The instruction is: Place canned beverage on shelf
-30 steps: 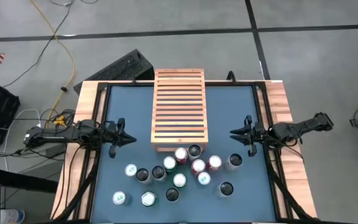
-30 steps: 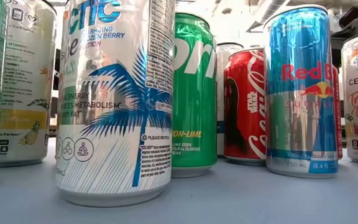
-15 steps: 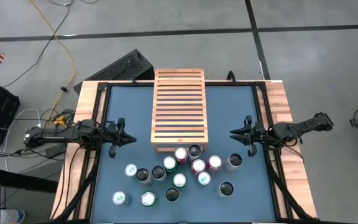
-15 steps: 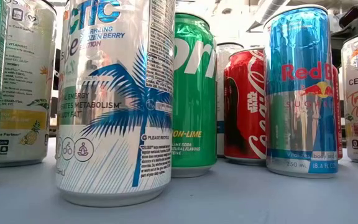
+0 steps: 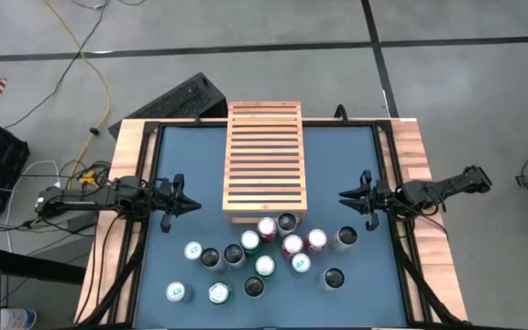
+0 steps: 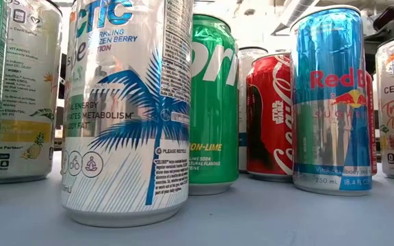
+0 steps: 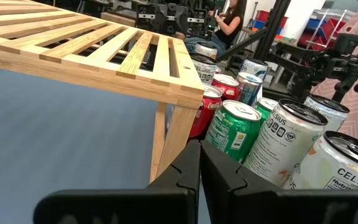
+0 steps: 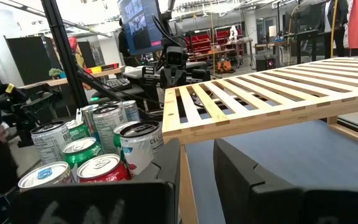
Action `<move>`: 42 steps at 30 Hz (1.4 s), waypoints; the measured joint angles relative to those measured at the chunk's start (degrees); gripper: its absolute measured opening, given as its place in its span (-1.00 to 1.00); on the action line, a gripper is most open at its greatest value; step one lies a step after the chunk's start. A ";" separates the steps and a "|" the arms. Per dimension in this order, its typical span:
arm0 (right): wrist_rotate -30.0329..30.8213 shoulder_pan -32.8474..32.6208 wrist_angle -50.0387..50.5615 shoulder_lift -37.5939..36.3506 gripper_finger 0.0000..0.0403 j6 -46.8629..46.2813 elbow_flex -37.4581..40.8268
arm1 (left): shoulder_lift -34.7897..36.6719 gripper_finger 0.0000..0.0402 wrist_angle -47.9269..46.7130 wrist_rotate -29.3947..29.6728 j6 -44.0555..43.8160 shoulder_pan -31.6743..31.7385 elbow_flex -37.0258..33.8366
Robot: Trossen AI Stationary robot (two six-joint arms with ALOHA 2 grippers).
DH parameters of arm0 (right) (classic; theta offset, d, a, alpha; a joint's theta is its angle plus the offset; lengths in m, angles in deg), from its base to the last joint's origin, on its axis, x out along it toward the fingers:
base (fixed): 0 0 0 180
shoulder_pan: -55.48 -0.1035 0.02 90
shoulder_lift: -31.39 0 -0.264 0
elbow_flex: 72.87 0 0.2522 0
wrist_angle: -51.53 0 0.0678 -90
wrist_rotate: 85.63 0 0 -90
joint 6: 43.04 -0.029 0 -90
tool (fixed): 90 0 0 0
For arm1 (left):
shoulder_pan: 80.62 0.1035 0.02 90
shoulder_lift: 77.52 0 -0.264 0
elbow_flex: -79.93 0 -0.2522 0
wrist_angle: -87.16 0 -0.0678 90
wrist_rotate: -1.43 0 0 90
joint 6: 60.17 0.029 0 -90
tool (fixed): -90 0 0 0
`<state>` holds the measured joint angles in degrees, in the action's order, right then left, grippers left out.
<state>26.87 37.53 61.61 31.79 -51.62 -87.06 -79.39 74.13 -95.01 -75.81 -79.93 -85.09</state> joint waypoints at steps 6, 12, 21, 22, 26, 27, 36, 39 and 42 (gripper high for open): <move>0.00 -0.02 0.00 0.00 -0.57 0.02 -0.01 | 0.00 -1.00 0.04 0.04 -1.53 0.00 0.00; 0.02 0.00 0.00 0.00 -0.57 0.00 0.00 | -0.01 -1.00 -0.48 4.46 -6.57 0.00 -0.04; 0.01 0.00 0.00 0.00 -0.57 0.01 -0.01 | 0.00 -1.00 0.93 5.03 -22.65 0.00 -0.07; 0.00 -0.02 0.00 0.00 -0.57 0.01 0.00 | 0.00 -1.00 1.62 5.67 -23.62 0.00 -0.07; 0.00 -0.01 0.00 0.00 -0.57 0.00 -0.02 | 0.00 -1.00 4.24 12.07 -27.33 -0.02 -0.07; 0.02 -0.01 0.00 0.00 -0.57 0.01 -0.01 | 0.00 -1.00 4.27 13.79 -27.43 -0.02 -0.07; 0.02 0.00 0.00 0.00 -0.57 0.00 -0.01 | 0.00 -1.00 5.41 23.26 -33.42 0.00 -0.07; 0.00 0.00 0.00 0.00 -0.57 0.02 0.00 | 0.01 -1.00 5.06 24.20 -34.67 -0.01 -0.07; 0.02 0.00 0.00 0.00 -0.57 0.01 -0.01 | 0.00 -1.00 4.92 26.65 -34.71 -0.02 -0.07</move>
<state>26.89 37.53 61.61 31.79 -51.61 -87.07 -79.39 79.05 -68.36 -110.52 -79.95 -85.16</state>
